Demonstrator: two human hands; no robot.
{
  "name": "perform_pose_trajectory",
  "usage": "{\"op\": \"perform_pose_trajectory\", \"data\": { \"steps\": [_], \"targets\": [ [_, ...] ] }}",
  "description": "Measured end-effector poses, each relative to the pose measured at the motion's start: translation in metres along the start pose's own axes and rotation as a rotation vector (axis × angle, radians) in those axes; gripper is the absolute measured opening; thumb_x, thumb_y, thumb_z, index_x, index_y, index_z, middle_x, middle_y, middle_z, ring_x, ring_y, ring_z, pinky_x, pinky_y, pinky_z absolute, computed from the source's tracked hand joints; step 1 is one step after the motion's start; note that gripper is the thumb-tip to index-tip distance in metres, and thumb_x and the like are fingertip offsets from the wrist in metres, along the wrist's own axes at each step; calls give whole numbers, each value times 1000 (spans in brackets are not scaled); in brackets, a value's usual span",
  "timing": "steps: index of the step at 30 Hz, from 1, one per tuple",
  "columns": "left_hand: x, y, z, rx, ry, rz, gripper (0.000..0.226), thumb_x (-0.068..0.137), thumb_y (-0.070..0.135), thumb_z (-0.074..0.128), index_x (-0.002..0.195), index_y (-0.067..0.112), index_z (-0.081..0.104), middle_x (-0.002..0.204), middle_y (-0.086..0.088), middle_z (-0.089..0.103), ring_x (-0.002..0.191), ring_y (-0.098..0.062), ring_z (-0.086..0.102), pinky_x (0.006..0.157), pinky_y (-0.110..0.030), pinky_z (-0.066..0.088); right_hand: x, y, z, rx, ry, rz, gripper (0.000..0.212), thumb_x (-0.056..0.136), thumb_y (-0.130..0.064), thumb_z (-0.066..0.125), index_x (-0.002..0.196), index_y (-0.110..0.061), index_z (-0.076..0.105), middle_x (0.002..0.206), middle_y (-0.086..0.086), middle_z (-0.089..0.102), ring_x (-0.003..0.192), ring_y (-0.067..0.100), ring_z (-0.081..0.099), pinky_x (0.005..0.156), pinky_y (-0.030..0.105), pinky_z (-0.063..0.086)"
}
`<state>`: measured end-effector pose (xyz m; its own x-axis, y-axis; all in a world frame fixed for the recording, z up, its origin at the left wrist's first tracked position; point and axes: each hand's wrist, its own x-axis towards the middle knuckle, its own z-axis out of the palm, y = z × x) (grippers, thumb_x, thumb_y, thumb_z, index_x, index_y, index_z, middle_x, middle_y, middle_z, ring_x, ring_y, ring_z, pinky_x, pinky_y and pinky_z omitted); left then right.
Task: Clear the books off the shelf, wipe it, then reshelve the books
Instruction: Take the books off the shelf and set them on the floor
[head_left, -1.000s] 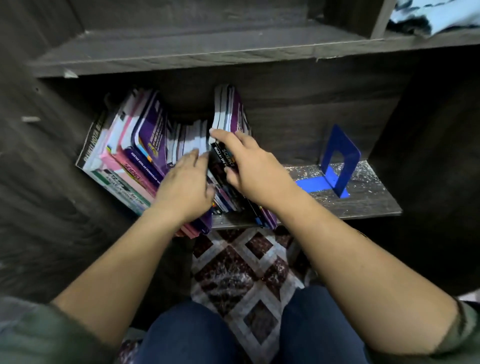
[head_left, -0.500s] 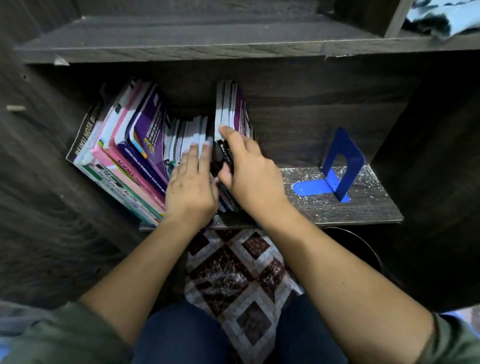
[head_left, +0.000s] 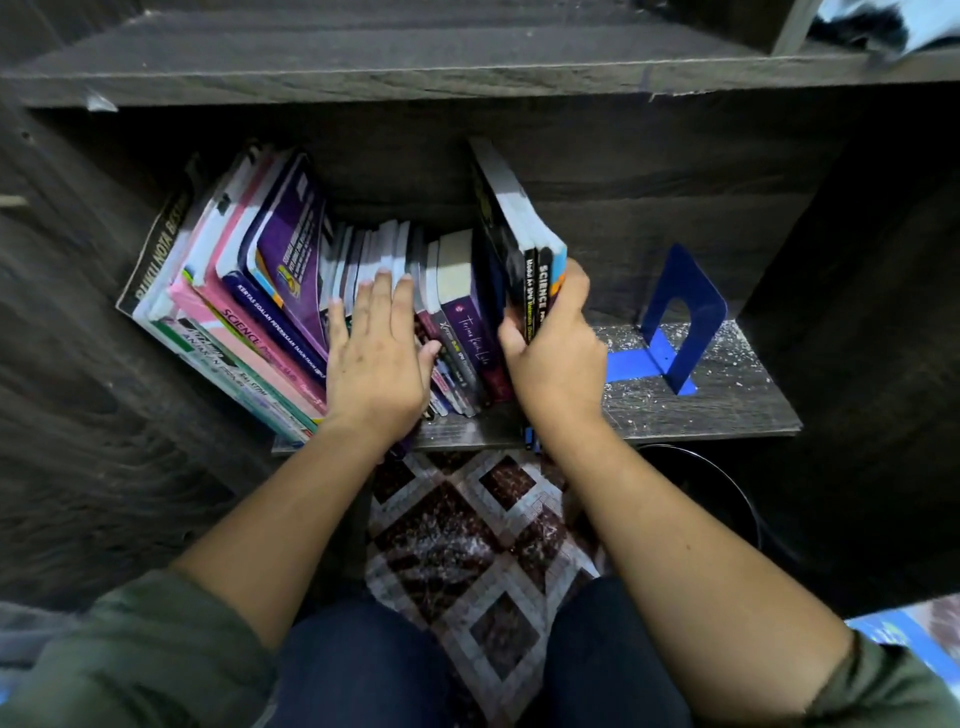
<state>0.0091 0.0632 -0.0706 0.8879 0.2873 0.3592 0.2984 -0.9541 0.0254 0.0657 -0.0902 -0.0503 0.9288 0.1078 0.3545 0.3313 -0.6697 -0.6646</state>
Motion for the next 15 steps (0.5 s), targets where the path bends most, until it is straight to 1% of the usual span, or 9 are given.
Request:
{"op": "perform_pose_trajectory", "data": {
  "steps": [2, 5, 7, 9, 10, 12, 13, 15],
  "targets": [
    [0, 1, 0, -3, -11, -9, 67, 100, 42, 36, 153, 9, 12, 161, -14, 12, 149, -29, 7, 118, -49, -4, -3, 11, 5, 93, -2, 91, 60, 89, -28, 62, 137, -20, 27, 109, 12, 66, 94, 39, 63, 78, 40, 47],
    [1, 1, -2, -10, -34, -16, 67, 99, 40, 39, 153, 9, 12, 161, -13, 11, 149, -28, 7, 119, -49, -3, -21, 34, 18, 145, -84, 207, 49, 90, -25, 63, 127, -17, 33, 107, 12, 65, 96, 36, 63, 79, 39, 48],
    [1, 0, -6, -6, -77, -22, 69, 99, 37, 40, 154, 10, 8, 162, -12, 8, 149, -27, 6, 120, -49, 0, -30, 45, 24, 124, -132, 228, 39, 93, -27, 60, 122, -11, 39, 104, 15, 65, 97, 37, 61, 78, 38, 45],
    [0, 3, -19, -38, -84, -33, 73, 98, 35, 45, 155, 11, 4, 162, -11, 9, 149, -26, 8, 121, -49, 6, -31, 50, 20, 74, -102, 178, 35, 91, -24, 61, 118, -9, 45, 99, 15, 65, 92, 37, 61, 75, 39, 43],
    [-2, 6, -30, -70, -46, -29, 77, 97, 33, 48, 155, 11, 3, 162, -11, 9, 149, -26, 9, 121, -48, 9, -30, 52, 15, 35, -45, 122, 34, 88, -21, 64, 116, -9, 49, 95, 14, 65, 89, 37, 61, 72, 38, 43],
    [-7, 18, -55, -105, 142, 63, 82, 93, 28, 56, 154, 10, 4, 161, -15, 11, 148, -29, 10, 121, -44, 12, -29, 57, 2, -41, 117, -33, 40, 75, -15, 72, 113, -13, 58, 89, 8, 66, 81, 33, 62, 64, 34, 45],
    [-10, 26, -68, -92, 272, 154, 81, 91, 25, 58, 153, 9, 9, 159, -18, 16, 147, -33, 14, 119, -44, 15, -30, 59, -7, -70, 190, -102, 46, 69, -15, 74, 113, -16, 61, 91, 3, 68, 81, 29, 60, 62, 32, 45],
    [-12, 44, -87, 4, 531, 370, 67, 90, 19, 57, 149, 11, 24, 153, -21, 28, 142, -37, 23, 116, -51, 20, -34, 63, -29, -118, 288, -230, 51, 65, -20, 67, 116, -21, 65, 100, -4, 69, 84, 19, 52, 69, 30, 42]
  ]
}}
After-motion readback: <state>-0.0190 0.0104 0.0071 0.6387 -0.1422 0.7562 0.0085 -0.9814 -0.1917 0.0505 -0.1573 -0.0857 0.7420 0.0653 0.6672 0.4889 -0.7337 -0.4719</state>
